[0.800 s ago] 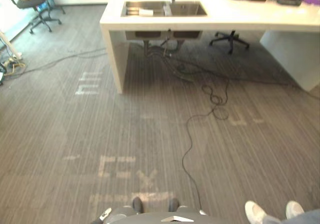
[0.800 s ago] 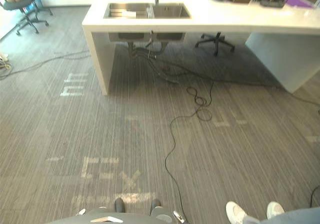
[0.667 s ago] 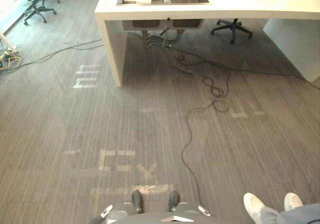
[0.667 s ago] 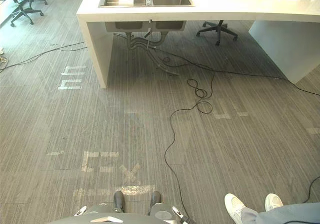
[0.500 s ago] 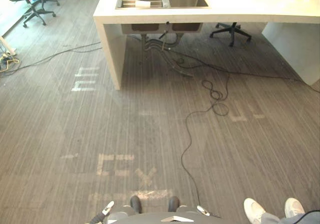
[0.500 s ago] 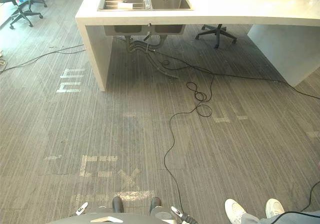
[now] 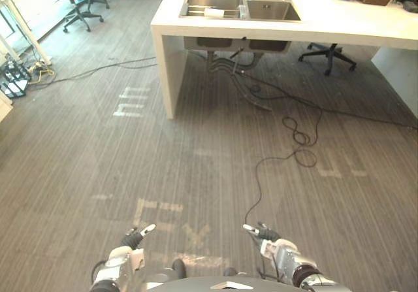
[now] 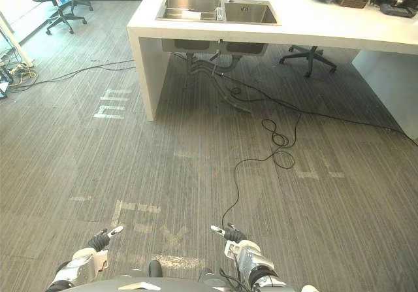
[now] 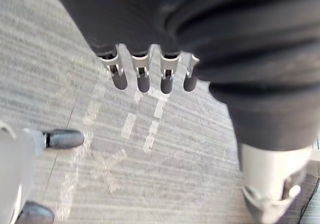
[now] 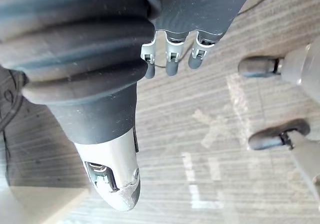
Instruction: Walk over to the sink, pick up the cup, carry it to the dishwasher, place the cup inside the dishwasher, then close the dishwasher door
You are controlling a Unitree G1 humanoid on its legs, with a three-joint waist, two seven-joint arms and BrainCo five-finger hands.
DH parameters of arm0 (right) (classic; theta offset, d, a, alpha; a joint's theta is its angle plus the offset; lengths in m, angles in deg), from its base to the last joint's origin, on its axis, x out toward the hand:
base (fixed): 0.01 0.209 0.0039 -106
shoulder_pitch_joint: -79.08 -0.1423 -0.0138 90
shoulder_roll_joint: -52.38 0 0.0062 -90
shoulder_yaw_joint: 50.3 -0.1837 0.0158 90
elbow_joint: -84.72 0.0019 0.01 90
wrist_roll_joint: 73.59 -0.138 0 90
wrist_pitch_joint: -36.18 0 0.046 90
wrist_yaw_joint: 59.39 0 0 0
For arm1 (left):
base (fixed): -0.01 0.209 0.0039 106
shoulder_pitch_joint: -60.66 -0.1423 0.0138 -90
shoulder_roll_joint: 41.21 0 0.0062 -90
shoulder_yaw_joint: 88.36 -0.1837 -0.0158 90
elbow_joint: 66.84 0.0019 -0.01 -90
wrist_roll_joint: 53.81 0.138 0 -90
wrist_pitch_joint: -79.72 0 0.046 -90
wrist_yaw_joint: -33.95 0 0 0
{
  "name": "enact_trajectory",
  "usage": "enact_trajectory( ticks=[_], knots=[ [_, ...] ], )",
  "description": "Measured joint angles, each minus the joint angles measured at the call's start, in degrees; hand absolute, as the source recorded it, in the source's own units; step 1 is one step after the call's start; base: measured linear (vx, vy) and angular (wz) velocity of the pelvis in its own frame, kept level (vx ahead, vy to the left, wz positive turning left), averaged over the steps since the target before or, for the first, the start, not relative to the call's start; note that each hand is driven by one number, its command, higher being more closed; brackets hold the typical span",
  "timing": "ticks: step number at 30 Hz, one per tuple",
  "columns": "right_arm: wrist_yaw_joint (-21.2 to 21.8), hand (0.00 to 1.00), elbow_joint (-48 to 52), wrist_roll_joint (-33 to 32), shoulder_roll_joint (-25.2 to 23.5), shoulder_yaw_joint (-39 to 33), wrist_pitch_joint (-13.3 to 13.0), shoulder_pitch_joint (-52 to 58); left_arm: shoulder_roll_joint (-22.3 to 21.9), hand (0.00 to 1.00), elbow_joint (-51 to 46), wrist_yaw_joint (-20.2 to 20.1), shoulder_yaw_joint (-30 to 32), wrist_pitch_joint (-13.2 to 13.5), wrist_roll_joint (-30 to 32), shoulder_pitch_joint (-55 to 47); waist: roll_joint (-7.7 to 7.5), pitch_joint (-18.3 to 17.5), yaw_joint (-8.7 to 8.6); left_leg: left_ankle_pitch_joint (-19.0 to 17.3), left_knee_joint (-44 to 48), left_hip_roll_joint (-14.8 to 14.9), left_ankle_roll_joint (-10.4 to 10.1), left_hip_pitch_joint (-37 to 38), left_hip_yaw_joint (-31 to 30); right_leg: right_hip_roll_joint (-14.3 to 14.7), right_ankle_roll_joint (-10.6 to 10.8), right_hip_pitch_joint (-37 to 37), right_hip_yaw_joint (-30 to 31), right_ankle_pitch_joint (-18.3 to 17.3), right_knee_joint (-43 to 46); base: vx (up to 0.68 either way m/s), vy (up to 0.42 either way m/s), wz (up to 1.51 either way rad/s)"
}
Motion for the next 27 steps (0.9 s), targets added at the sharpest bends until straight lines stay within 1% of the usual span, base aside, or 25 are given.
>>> enact_trajectory(
  ticks=[1,2,3,7,11,14,16,17,19,20,21,23,24,25,26,27],
  knots=[
    [-0.06,0.00,-0.03,1.92,-0.01,0.15,-0.42,0.73,-0.01,0.00,0.01,1.50,0.00,-0.01,1.75,-0.05,-0.09,-0.02,0.04,0.08,0.00,-0.04,0.12,-0.33,-0.39,-0.01,-0.04,-0.23,-0.18,0.00,-0.05,-0.04,0.027,0.11],
    [-0.14,0.00,-0.04,2.64,-0.01,0.33,-0.63,0.95,-0.01,0.00,0.01,2.12,0.00,-0.01,2.46,-0.07,-0.13,0.00,0.04,0.14,0.00,-0.06,0.21,-0.50,-0.57,-0.01,-0.08,-0.29,-0.27,0.03,-0.11,-0.02,0.027,0.08],
    [-0.81,0.00,-0.06,3.93,-0.06,0.66,-1.34,1.21,-0.05,0.00,0.02,3.40,-0.01,-0.03,3.91,-0.11,-0.28,0.11,0.06,0.17,0.00,-0.09,0.25,-0.62,-0.69,0.00,-0.16,-0.29,-0.30,0.12,-0.28,0.00,0.028,0.05],
    [-2.46,0.00,-0.04,8.34,-0.54,1.58,-5.00,1.54,-0.66,0.00,0.02,7.55,0.00,0.00,8.59,-0.31,-0.58,0.06,0.32,0.30,-0.02,-0.20,0.46,-0.70,-0.91,0.03,-0.12,-0.18,-0.29,0.39,-0.73,0.02,0.015,0.01],
    [-3.39,0.00,0.02,9.09,-1.21,1.58,-6.69,2.24,-1.68,0.00,0.02,8.97,0.02,-0.02,10.84,-0.85,-0.61,0.07,0.35,0.48,-0.01,-0.34,0.86,-0.54,-1.04,0.15,-0.12,0.38,-0.30,0.98,-1.19,0.05,0.009,0.02],
    [-3.62,0.00,0.94,8.72,-2.17,1.39,-7.76,4.27,-2.63,0.00,0.18,9.44,0.08,0.13,11.19,-2.83,-0.73,0.00,0.33,0.35,0.10,-0.34,0.77,-0.25,-0.91,0.23,-0.10,0.69,-0.14,0.96,-1.39,0.04,0.005,-0.02],
    [-3.62,0.00,0.91,7.29,-3.22,0.89,-8.26,5.81,-3.28,0.00,0.58,9.52,0.82,1.11,10.57,-3.71,-0.76,-0.01,0.31,0.24,-0.05,-0.21,0.60,0.31,-0.56,0.30,-0.07,1.23,0.12,0.94,-1.39,0.00,-0.004,-0.07],
    [-3.59,0.00,0.91,6.54,-3.49,0.90,-8.56,6.36,-3.30,0.00,0.87,8.93,0.95,1.67,10.20,-3.75,-0.76,-0.02,0.31,0.17,-0.06,-0.16,0.49,0.56,-0.40,0.31,-0.04,1.47,0.19,0.92,-1.39,-0.03,-0.003,-0.09],
    [-3.56,0.00,0.93,3.76,-4.11,0.89,-8.94,8.00,-3.46,0.00,1.62,4.69,1.89,3.42,7.64,-4.32,-0.67,-0.04,0.28,-0.03,-0.09,0.09,0.29,1.32,0.97,0.39,-0.07,1.44,1.38,0.91,-1.10,-0.06,0.014,-0.25],
    [-3.57,0.00,0.92,3.07,-4.03,0.55,-8.97,8.58,-3.50,0.00,2.35,2.52,2.28,3.62,6.44,-4.31,-0.61,-0.08,0.15,-0.07,-0.10,0.17,0.28,1.32,1.44,0.39,-0.14,1.13,1.72,0.94,-0.91,-0.07,0.031,-0.33],
    [-3.57,0.00,0.91,2.67,-4.14,-0.46,-8.98,8.98,-3.35,0.00,3.13,-1.23,2.37,3.59,4.27,-4.29,-0.58,-0.09,-0.06,-0.19,-0.10,0.29,0.18,1.29,2.35,0.39,-0.25,0.58,2.27,0.86,-0.51,-0.06,0.028,-0.30],
    [-3.57,0.00,0.95,2.65,-4.34,-1.40,-9.07,9.54,-3.34,0.00,3.64,-5.20,2.41,3.43,1.81,-4.28,-0.57,-0.06,-0.09,-0.37,-0.10,0.42,0.23,1.28,3.32,0.38,-0.10,-0.10,3.20,0.71,0.10,-0.05,0.032,-0.28],
    [-3.54,0.00,0.94,2.59,-4.34,-1.40,-9.06,9.53,-3.30,0.00,3.81,-6.28,2.41,3.28,1.34,-4.24,-0.60,-0.05,-0.17,-0.43,-0.10,0.46,0.31,1.28,3.71,0.32,-0.17,-0.44,3.34,0.58,0.61,-0.06,0.052,-0.24],
    [-3.54,0.00,0.95,2.30,-4.41,-1.41,-8.51,9.52,-3.06,0.00,4.19,-8.87,2.45,1.83,-1.02,-4.08,-0.66,-0.01,-0.31,-0.51,-0.10,0.49,0.57,1.21,3.87,-0.35,-0.10,-2.13,3.26,-0.88,4.04,-0.05,0.052,-0.15],
    [-3.54,0.00,1.00,2.00,-4.43,-1.40,-8.26,9.48,-2.71,0.00,4.17,-9.52,2.46,0.66,-2.05,-4.01,-0.73,0.02,-0.40,-0.51,-0.10,0.43,0.63,1.18,3.93,-0.84,-0.04,-3.09,3.14,-1.85,5.89,-0.07,0.078,-0.08],
    [-3.57,0.00,0.99,1.22,-4.48,-1.39,-7.45,9.25,-2.13,0.00,4.17,-10.33,2.55,-1.23,-3.68,-3.86,-1.23,0.17,-0.52,-0.90,-0.10,0.12,1.24,0.86,4.19,-2.08,0.07,-5.04,2.94,-4.02,10.05,-0.04,0.077,0.02]
  ],
)
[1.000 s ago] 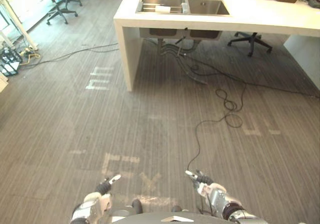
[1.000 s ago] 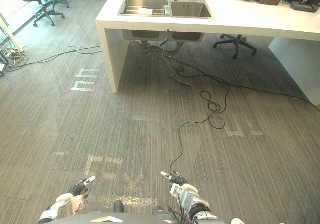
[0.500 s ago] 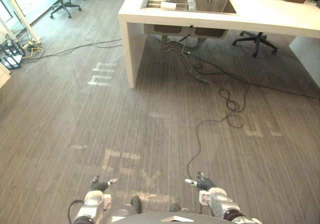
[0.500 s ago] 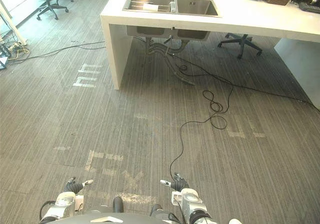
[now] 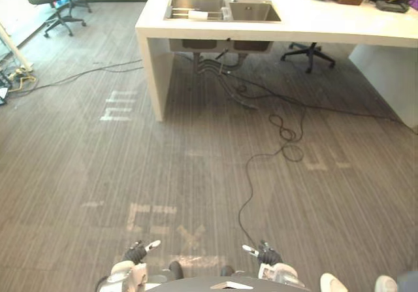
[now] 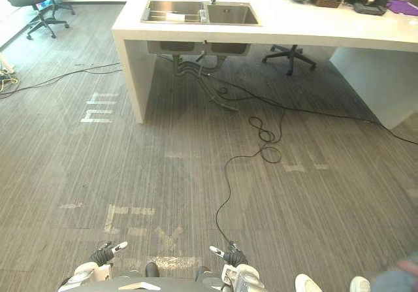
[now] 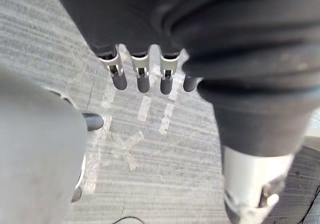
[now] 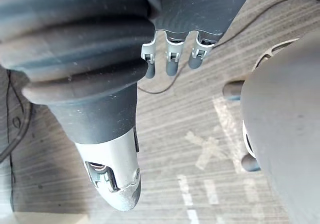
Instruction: Walk over to the sink, pick up the cup, carry it to the dishwasher, place the cup inside the dishwasher, then close the dishwasher door
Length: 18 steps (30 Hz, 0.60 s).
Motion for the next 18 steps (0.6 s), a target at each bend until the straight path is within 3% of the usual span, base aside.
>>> enact_trajectory(
  ticks=[2,3,4,6,8,10,11,12,14,18],
  knots=[
    [-0.08,0.00,0.00,-1.46,-0.01,0.05,1.31,-0.18,0.84,0.00,0.03,0.05,0.58,-1.47,-1.13,0.00,-0.29,0.16,0.07,-0.02,0.02,-0.33,0.60,-0.38,1.73,-2.05,0.38,-2.54,-0.42,-2.63,5.16,0.00,0.060,0.05],
    [-0.13,0.00,-0.07,-2.32,-0.02,0.13,1.46,-0.61,0.86,0.00,0.05,0.02,1.48,-2.00,-1.14,0.00,-0.51,0.32,0.20,0.14,0.02,-0.35,1.30,-0.59,2.63,-3.72,0.17,-3.15,-2.38,-3.99,7.75,0.07,0.027,0.04],
    [-0.18,0.00,-0.35,-2.49,-0.01,0.17,1.55,-1.25,1.15,0.00,0.05,-0.22,2.16,-1.99,-1.81,0.03,-0.98,0.81,0.38,0.17,0.04,-0.68,1.77,-0.94,2.86,-6.74,-0.72,-5.13,-5.03,-5.84,15.92,0.09,0.012,0.06],
    [-0.81,0.00,-0.82,-2.47,0.05,0.19,1.30,-1.95,1.52,0.00,0.01,-0.11,2.06,-1.86,-3.20,0.27,-2.19,1.07,0.71,-0.06,0.04,-1.47,1.58,-1.41,2.58,-9.89,-0.59,-5.74,-6.53,-7.11,23.06,0.10,-0.034,0.11],
    [-1.03,0.00,-2.12,-3.69,-0.04,0.28,0.80,-3.39,2.13,0.00,-0.01,1.00,1.97,-0.86,-5.24,0.90,-3.44,2.18,1.38,-0.42,0.01,-2.27,1.44,-1.58,2.46,-10.43,0.68,-5.53,-5.98,-7.98,22.94,0.06,-0.072,0.12],
    [-1.55,0.00,-2.03,-4.86,0.20,0.01,-0.58,-3.75,1.79,0.00,0.06,1.63,1.97,-0.37,-6.94,1.34,-3.07,3.67,0.54,-1.21,0.05,-2.85,1.84,-0.81,1.40,-12.06,1.48,-6.47,-6.13,-7.62,27.44,0.10,-0.047,0.25],
    [-2.23,0.00,-0.34,-5.64,1.06,-0.99,-2.18,-3.75,1.47,0.00,-0.03,1.56,1.87,0.02,-7.48,1.88,-2.25,5.01,-0.33,-1.10,0.08,-2.96,2.13,0.76,-0.15,-14.49,2.29,-10.66,-5.24,-5.09,36.75,0.15,-0.021,0.36],
    [-2.35,0.00,1.34,-5.66,1.29,-1.71,-2.73,-3.49,1.18,0.00,-0.25,1.54,1.51,0.46,-7.67,1.77,-0.77,5.74,-0.73,-1.44,0.72,-1.38,2.53,1.52,-0.90,-13.16,2.02,-12.59,-3.27,-8.53,35.08,0.13,-0.008,0.34],
    [-2.35,0.00,4.13,-5.66,0.90,-1.36,-3.35,-3.20,1.17,0.00,-2.55,1.69,0.91,0.80,-7.67,1.99,-0.72,6.43,-0.51,-3.03,4.05,0.63,2.13,-0.02,-1.88,-10.67,1.68,-15.91,-2.92,-7.61,26.89,0.14,-0.040,0.28],
    [-1.44,0.00,4.51,-6.20,-0.05,-1.62,-3.68,-1.70,1.70,0.00,-6.64,2.00,-0.14,0.97,-7.80,0.80,-2.47,7.66,-0.04,-6.55,7.84,2.06,-0.38,0.77,-3.57,-8.84,2.86,-16.41,-2.66,4.35,3.79,0.21,-0.134,0.29]
  ],
)
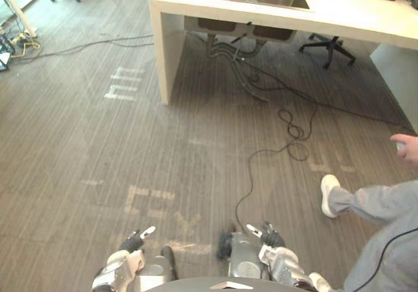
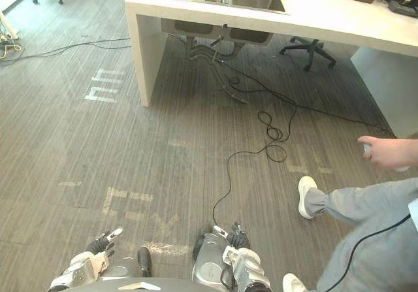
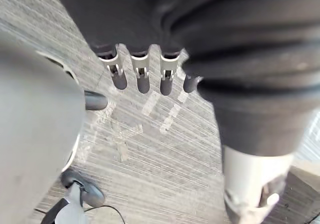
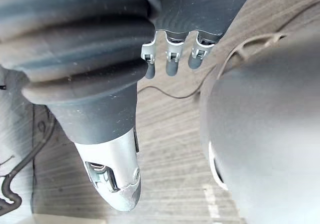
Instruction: Walk over to the sink, pick up the cup, carry it to the dishwasher, place the cup inside the dishwasher, then close the dishwasher door
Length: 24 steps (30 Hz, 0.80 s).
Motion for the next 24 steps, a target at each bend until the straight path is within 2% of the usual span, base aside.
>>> enact_trajectory(
  ticks=[3,4,5,7,8,9,10,11,12,13,14,15,16,17,18,19,20,21,22,23,24],
  knots=[
    [1.51,0.00,-0.03,-0.04,0.05,-0.70,0.23,2.21,0.43,0.00,-0.11,-0.23,0.02,-0.05,0.35,-1.20,-0.80,-0.62,-0.34,-4.01,3.32,0.01,-2.52,1.59,-2.13,-0.43,-0.81,0.85,2.99,-0.21,-0.12,0.30,-0.277,0.34],
    [1.99,0.00,-0.19,-0.64,0.31,-1.37,0.96,2.92,0.43,0.00,0.52,-0.49,0.24,0.23,1.07,-2.06,-1.34,-1.47,-0.73,-7.10,6.99,0.68,-3.79,1.47,-3.72,0.93,-2.35,0.50,6.60,0.04,3.28,0.36,-0.347,0.31],
    [1.98,0.00,-0.22,-0.87,0.51,-2.10,1.19,3.35,0.15,0.00,0.83,-0.65,0.11,0.36,1.62,-2.11,-0.34,-1.83,-1.18,-8.29,8.23,1.74,-4.54,1.40,-4.10,1.87,-2.53,-0.26,7.19,-0.29,5.94,0.46,-0.426,0.26],
    [2.06,0.00,-0.79,-2.58,2.02,-3.11,1.60,5.08,-1.85,0.00,3.30,-1.03,0.59,1.43,2.48,-3.74,3.83,-5.62,-2.00,-11.83,10.84,6.48,-7.29,3.07,-5.07,5.56,-5.67,-1.36,6.31,-3.51,11.75,0.41,-0.277,0.04],
    [2.17,0.00,-1.75,-2.86,2.53,-3.65,1.76,5.11,-2.59,0.00,4.12,-1.38,1.02,1.79,2.42,-3.98,4.72,-6.10,-2.20,-12.14,17.82,7.32,-8.26,1.14,-5.61,6.48,-6.44,-0.79,5.61,-4.54,12.17,0.56,-0.229,-0.10],
    [2.72,0.00,-2.83,-2.76,3.41,-3.96,2.74,5.05,-3.98,0.00,4.51,-1.71,2.20,2.73,2.41,-3.13,5.90,-6.82,-2.32,-10.14,32.69,8.50,-9.99,-3.49,-5.60,8.05,-6.96,0.69,5.22,-6.41,12.17,0.55,-0.216,-0.06],
    [3.23,0.00,-3.18,-2.13,3.65,-4.19,3.47,5.76,-4.80,0.00,4.53,-1.65,2.20,3.29,2.36,-2.81,6.86,-7.41,-2.96,-5.35,40.54,10.90,-10.78,-6.32,-4.37,9.80,-7.50,3.00,4.34,-8.31,11.53,0.55,-0.216,0.04],
    [3.30,0.00,-3.54,-1.62,3.87,-4.18,3.47,5.66,-5.13,0.00,4.55,-1.46,2.27,3.68,2.39,-2.46,6.93,-7.38,-3.44,-2.26,44.17,12.48,-10.95,-7.68,-4.32,10.66,-8.04,4.36,4.10,-9.17,11.14,0.53,-0.201,0.12],
    [3.58,0.00,-5.07,-1.61,3.73,-4.05,3.56,5.36,-5.28,0.00,4.38,-1.12,2.66,5.10,2.17,-1.84,7.02,-7.14,-3.42,-0.07,52.67,14.90,-9.62,-11.56,-4.57,12.33,-8.95,7.24,4.03,-10.22,9.95,0.40,-0.138,0.07],
    [3.70,0.00,-5.66,-1.70,3.75,-4.10,3.53,5.31,-5.30,0.00,4.17,-0.70,2.71,5.58,1.73,-0.80,6.86,-7.03,-3.18,-1.91,56.48,15.34,-9.20,-13.79,-4.59,12.81,-9.46,8.44,4.06,-10.54,9.44,0.58,-0.185,-0.08],
    [3.93,0.00,-6.92,-2.08,3.74,-4.18,3.49,4.83,-5.36,0.00,3.50,0.25,2.66,6.36,-0.10,0.24,5.94,-6.36,-2.77,-5.11,59.90,14.36,-9.21,-16.95,-4.57,13.21,-9.48,11.60,4.27,-10.98,7.80,0.42,-0.114,-0.21],
    [4.11,0.00,-6.94,-2.93,3.53,-4.16,3.41,4.39,-5.71,0.00,0.81,1.28,2.29,7.55,-2.18,0.26,4.90,-5.71,-2.24,-7.30,56.51,11.66,-9.16,-19.23,-4.52,13.13,-9.28,14.60,4.51,-10.63,5.39,0.40,-0.101,-0.29],
    [4.23,0.00,-6.85,-3.11,3.49,-4.16,3.31,3.94,-6.03,0.00,-0.80,1.66,2.17,8.34,-2.72,0.20,4.43,-5.48,-1.74,-8.00,52.37,10.02,-8.81,-20.13,-4.42,13.03,-9.28,15.67,5.05,-10.48,4.26,0.36,-0.070,-0.53],
    [4.41,0.00,-6.79,-3.07,3.41,-4.49,3.20,2.39,-7.01,0.00,-4.41,2.90,2.21,10.11,-2.81,0.20,3.70,-4.90,-0.81,-8.57,40.63,6.86,-8.09,-21.23,-4.00,12.72,-8.91,17.12,6.52,-9.95,2.35,0.34,-0.014,-0.67],
    [4.44,0.00,-6.74,-2.60,3.37,-4.58,2.96,0.96,-7.85,0.00,-7.95,4.36,2.19,11.44,-2.81,0.35,3.60,-4.00,-0.35,-7.22,26.08,3.91,-7.32,-21.25,-3.89,12.15,-8.61,18.52,7.75,-9.77,1.06,0.34,0.011,-0.65],
    [4.43,0.00,-6.65,-2.35,3.42,-4.74,2.45,0.10,-8.18,0.00,-9.61,4.89,2.16,11.88,-2.80,0.19,3.71,-3.48,-0.23,-5.26,18.65,2.81,-7.19,-21.30,-4.27,11.93,-8.51,19.26,8.15,-9.71,0.36,0.38,0.087,-0.54],
    [4.37,0.00,-6.26,-2.27,3.52,-5.70,1.84,-0.79,-8.70,0.00,-11.77,5.91,2.16,12.44,-2.79,0.48,4.31,-2.40,0.26,-0.68,7.36,1.86,-7.93,-21.30,-5.25,12.10,-8.17,21.09,9.05,-9.56,-1.37,0.31,0.106,-0.43],
    [4.36,0.00,-6.26,-2.32,3.74,-6.40,1.28,-0.93,-8.82,0.00,-12.59,6.24,2.15,12.67,-2.77,0.91,5.55,-1.83,0.72,0.96,3.34,2.01,-8.31,-21.51,-5.72,12.42,-7.55,23.08,9.37,-9.60,-3.01,0.37,0.172,-0.45],
    [4.39,0.00,-6.28,-2.53,4.20,-6.74,1.17,-0.36,-8.74,0.00,-13.10,6.68,2.18,12.88,-2.64,1.47,6.58,-1.24,1.01,0.97,3.37,2.61,-8.15,-22.49,-4.54,13.07,-5.83,25.78,9.79,-10.49,-4.54,0.31,0.219,-0.29],
    [4.44,0.00,-6.20,-2.92,4.50,-6.71,1.19,0.31,-8.66,0.00,-13.12,6.74,2.19,12.89,-2.50,1.00,8.26,-1.36,1.22,0.33,4.08,3.86,-8.27,-22.06,-2.79,14.08,-4.77,28.05,10.16,-12.08,-4.79,0.32,0.244,-0.18],
    [4.49,0.00,-6.30,-3.11,4.58,-6.68,1.29,1.25,-8.27,0.00,-13.08,6.70,2.26,12.80,-2.17,0.32,9.99,-1.72,1.36,4.28,4.49,4.87,-6.05,-21.16,-2.33,14.83,-4.38,29.97,10.72,-14.41,-4.27,0.42,0.311,-0.07]
  ],
)
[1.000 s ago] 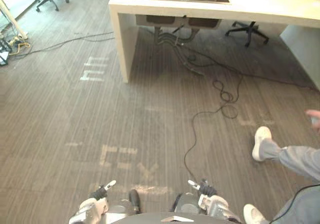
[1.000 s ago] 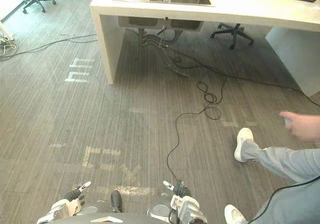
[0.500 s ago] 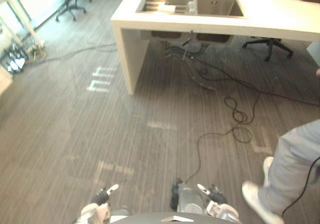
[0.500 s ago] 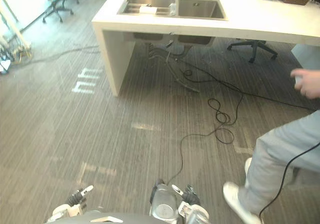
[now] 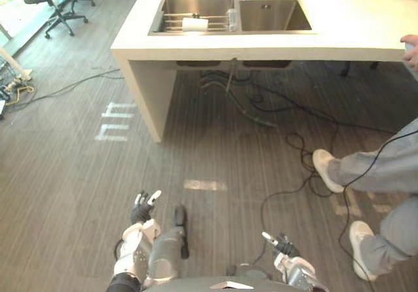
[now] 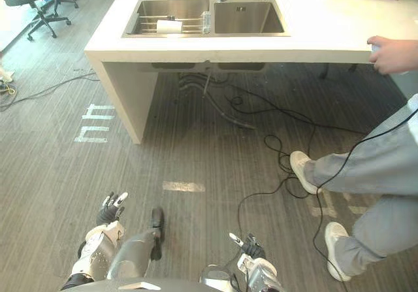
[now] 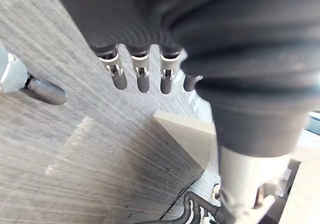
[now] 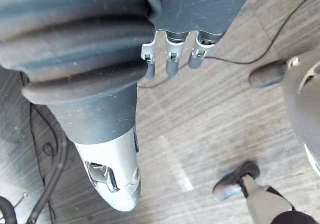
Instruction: Walk over to the sink, pick up the cup, carry it to the dishwasher, place the cup inside the dishwasher, then close the dishwasher door
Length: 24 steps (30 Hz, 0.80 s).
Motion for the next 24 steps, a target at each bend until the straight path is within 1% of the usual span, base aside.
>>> enact_trajectory(
  ticks=[1,2,3,4,5,6,7,8,9,10,11,12,13,14,15,16,17,18,19,20,21,22,23,24],
  knots=[
    [0.28,0.00,-0.02,-0.86,-0.62,0.78,0.48,0.52,0.93,0.00,-0.20,0.05,-0.01,-0.32,0.27,-0.37,-1.56,-0.08,0.33,2.15,2.08,-0.70,0.75,0.13,1.49,-1.52,-0.01,0.98,0.60,-2.05,0.74,0.29,0.202,-0.07],
    [0.53,0.00,0.12,-0.94,-0.91,1.10,0.78,0.44,1.38,0.00,-0.31,0.05,0.04,-0.52,0.27,-0.35,-2.47,-0.17,0.79,2.15,2.90,-1.42,0.79,-0.18,2.01,-2.35,-0.12,1.00,1.12,-2.77,0.71,0.41,0.261,-0.07],
    [0.81,0.00,0.72,-0.97,-1.29,1.70,1.15,0.10,2.44,0.00,-0.41,0.07,0.41,-0.94,0.25,-0.28,-3.84,-0.07,1.48,1.95,5.07,-2.47,1.11,-1.33,2.85,-3.45,-0.78,0.95,2.40,-4.26,0.36,0.32,0.195,0.05],
    [0.84,0.00,1.58,-0.95,-1.47,2.32,1.69,0.01,2.85,0.00,-0.41,0.14,1.51,-1.60,0.30,-0.28,-5.13,-0.17,1.59,1.40,8.25,-3.13,1.97,-3.01,4.13,-4.27,-0.95,1.10,4.14,-5.72,0.17,0.39,0.228,0.14],
    [0.84,0.00,1.79,-0.96,-1.57,2.31,2.16,-0.04,2.62,0.00,-0.39,0.26,2.28,-2.04,0.50,-0.59,-5.88,-0.40,1.60,0.92,9.99,-3.55,2.73,-3.64,4.92,-4.80,-0.70,1.34,4.87,-6.18,0.17,0.36,0.159,0.22],
    [0.85,0.00,1.64,-1.04,-1.78,2.30,2.84,-0.04,2.52,0.00,-0.33,0.53,2.76,-2.90,1.12,-1.55,-7.47,-1.20,1.99,-0.57,12.49,-4.87,5.07,-4.29,6.17,-6.62,-1.09,2.00,4.88,-7.13,0.29,0.31,0.097,0.03],
    [0.89,0.00,1.49,-1.69,-1.72,2.24,3.45,0.31,2.22,0.00,0.15,0.63,2.77,-3.58,2.45,-2.23,-8.17,-1.92,2.67,-1.93,13.54,-6.21,7.31,-4.24,6.55,-7.78,-0.68,1.16,5.26,-6.32,3.34,0.41,0.113,-0.04],
    [0.91,0.00,1.57,-2.13,-1.72,2.20,3.57,0.21,1.91,0.00,0.49,0.70,2.83,-3.82,2.76,-2.51,-8.14,-2.40,2.78,-1.97,13.40,-6.60,8.22,-4.13,6.58,-8.47,0.34,-0.28,5.32,-5.65,6.21,0.42,0.141,-0.13],
    [0.95,0.00,1.57,-3.25,-2.09,2.18,3.71,0.14,1.52,0.00,0.84,0.79,2.74,-4.05,3.59,-2.97,-8.36,-3.37,2.90,-2.25,11.96,-7.49,8.81,-3.22,7.11,-9.86,2.52,-4.29,5.44,-4.53,14.19,0.49,0.205,-0.09],
    [0.78,0.00,1.55,-3.17,-2.81,2.23,3.77,0.13,1.37,0.00,2.07,0.76,2.61,-4.08,4.61,-2.83,-8.76,-3.78,2.96,-2.66,9.36,-8.54,9.49,-0.98,7.77,-11.79,7.48,-8.97,5.81,-1.78,24.62,0.40,0.193,-0.14],
    [0.70,0.00,1.56,-3.11,-3.34,2.26,3.76,0.06,1.48,0.00,2.72,0.80,2.60,-4.19,4.81,-2.77,-9.10,-3.85,2.92,-2.81,8.00,-9.10,9.77,0.54,8.28,-12.86,9.53,-11.74,6.31,0.58,30.19,0.38,0.174,-0.19],
    [0.57,0.00,1.49,-3.07,-4.39,2.41,3.79,0.18,1.64,0.00,4.18,1.33,2.31,-4.63,5.31,-2.81,-9.50,-3.97,2.64,-3.22,5.56,-10.16,10.37,3.84,8.60,-15.24,11.38,-16.64,5.98,4.51,41.64,0.29,0.125,-0.21],
    [0.26,0.00,1.32,-3.04,-4.81,2.41,3.32,0.31,1.65,0.00,4.71,1.76,2.24,-4.95,5.36,-2.83,-9.52,-3.96,2.57,-3.38,4.29,-10.67,10.52,5.70,8.58,-16.37,10.47,-18.70,5.26,4.52,46.92,0.42,0.162,-0.20],
    [-0.59,0.00,1.72,-3.07,-4.11,2.37,2.94,0.26,1.66,0.00,5.02,2.24,2.16,-5.27,5.33,-3.49,-9.38,-3.97,1.93,-3.62,1.53,-11.48,10.53,9.83,8.48,-18.70,6.57,-21.51,1.86,2.97,53.05,0.34,0.125,-0.18],
    [-0.76,0.00,1.66,-3.06,-3.22,2.56,2.92,0.28,1.58,0.00,5.27,2.82,2.18,-5.47,5.26,-3.74,-8.79,-4.25,1.52,-3.80,-0.93,-11.60,10.40,13.39,8.28,-20.27,4.10,-24.00,-2.26,1.07,53.44,0.41,0.122,-0.12],
    [-0.86,0.00,1.75,-3.01,-2.88,2.56,2.64,0.28,1.67,0.00,5.35,2.96,2.20,-5.50,5.24,-3.81,-8.46,-4.24,1.45,-3.87,-1.70,-11.50,10.21,14.71,8.03,-20.62,3.70,-25.00,-3.92,-0.23,51.85,0.32,0.035,0.11],
    [-1.03,0.00,1.73,-2.95,-2.74,2.52,2.07,0.29,1.83,0.00,6.81,2.92,2.18,-5.51,5.24,-3.03,-7.59,-3.85,0.76,-4.05,-1.60,-10.66,9.98,16.00,6.69,-20.13,4.18,-26.69,-6.38,-2.55,44.86,0.40,-0.031,0.39],
    [-1.26,0.00,1.74,-2.89,-3.00,2.40,1.20,0.42,2.33,0.00,8.53,2.91,2.20,-5.37,5.23,-2.07,-7.49,-3.91,0.21,-4.42,-1.28,-9.28,9.76,16.62,5.33,-17.86,4.53,-28.44,-6.15,-2.56,35.19,0.26,-0.058,0.56],
    [-1.25,0.00,1.74,-2.83,-3.30,2.35,0.75,0.47,2.91,0.00,9.55,2.89,2.17,-4.98,5.24,-1.74,-7.19,-3.76,-0.14,-4.63,-1.00,-8.58,9.41,16.74,4.51,-16.43,4.80,-28.86,-5.22,-1.60,29.84,0.31,-0.139,0.83],
    [-1.32,0.00,1.73,-2.81,-4.06,2.21,0.35,1.05,3.99,0.00,11.39,2.80,2.04,-3.85,5.24,-1.37,-7.62,-3.74,-0.60,-5.33,-0.35,-7.92,8.29,17.13,2.12,-14.47,4.37,-29.05,-3.33,2.88,20.76,0.22,-0.138,0.99],
    [-1.47,0.00,1.42,-3.01,-4.91,2.22,0.53,1.86,4.23,0.00,11.76,2.93,2.08,-3.19,5.20,-1.59,-8.92,-3.73,-0.39,-5.84,-0.50,-8.14,7.45,18.29,0.06,-14.57,4.03,-28.24,-3.07,10.20,16.57,0.42,-0.331,1.26],
    [-1.53,0.00,0.39,-4.06,-6.58,2.10,1.38,3.16,5.89,0.00,11.33,3.40,2.52,-1.93,5.11,-2.43,-12.13,-4.35,0.73,-7.20,-0.48,-9.70,6.01,20.11,-2.80,-15.06,2.93,-27.40,-3.58,17.99,13.79,0.31,-0.297,0.78],
    [-1.50,0.00,-0.58,-4.52,-6.54,2.28,1.65,2.84,5.74,0.00,11.27,3.93,2.66,-1.54,4.92,-3.13,-11.86,-4.77,1.43,-7.66,-0.26,-8.85,5.34,20.22,-3.21,-14.38,3.34,-26.19,-3.39,16.69,13.17,0.32,-0.314,0.50],
    [-1.39,0.00,-0.62,-6.02,-6.25,2.25,2.04,2.65,5.19,0.00,11.30,4.34,2.78,-1.10,4.52,-3.58,-10.92,-5.08,1.41,-8.36,0.42,-7.47,4.67,19.65,-4.09,-13.14,3.24,-24.48,-4.16,15.98,10.50,0.12,-0.120,0.08]
  ],
)
